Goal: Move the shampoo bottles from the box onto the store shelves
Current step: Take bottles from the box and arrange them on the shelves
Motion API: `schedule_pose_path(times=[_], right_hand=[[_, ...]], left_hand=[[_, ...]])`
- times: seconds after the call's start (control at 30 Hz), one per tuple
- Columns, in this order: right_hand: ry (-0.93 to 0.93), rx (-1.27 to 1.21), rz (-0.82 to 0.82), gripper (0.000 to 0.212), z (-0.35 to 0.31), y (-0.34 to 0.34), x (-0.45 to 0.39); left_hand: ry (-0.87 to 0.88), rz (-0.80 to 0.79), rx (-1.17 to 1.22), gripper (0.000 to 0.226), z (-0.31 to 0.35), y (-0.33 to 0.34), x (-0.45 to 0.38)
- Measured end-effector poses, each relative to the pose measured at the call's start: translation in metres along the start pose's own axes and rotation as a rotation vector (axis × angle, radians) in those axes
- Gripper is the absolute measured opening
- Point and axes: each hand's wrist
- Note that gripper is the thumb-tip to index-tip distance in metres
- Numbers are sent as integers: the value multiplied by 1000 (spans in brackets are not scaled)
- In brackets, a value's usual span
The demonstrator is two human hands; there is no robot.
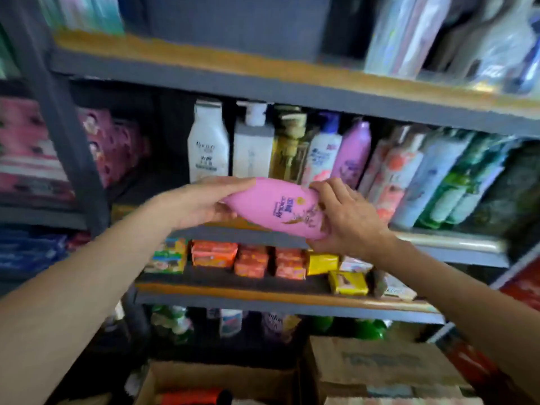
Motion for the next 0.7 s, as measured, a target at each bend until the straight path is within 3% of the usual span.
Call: schedule_pose_path(times=[0.17,0.37,0.53,0.7], right_hand=[[228,-80,279,78,34,-2,5],[592,-165,284,77,54,10,3],[713,-606,371,83,51,22,-11],[807,-741,362,82,60,44,-24]], left_hand=[[222,53,20,7,44,68,-25],[406,132,-442,43,68,128,-58],[431,200,-765,54,66,150,-86],[364,132,-797,42,54,147,-104]])
Point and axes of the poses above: each hand's wrist, its own x-axis away from the middle knuckle, its own y-axis out of the palm, z = x × y, and after that the axes turned 8 degrees about -z, right-handed
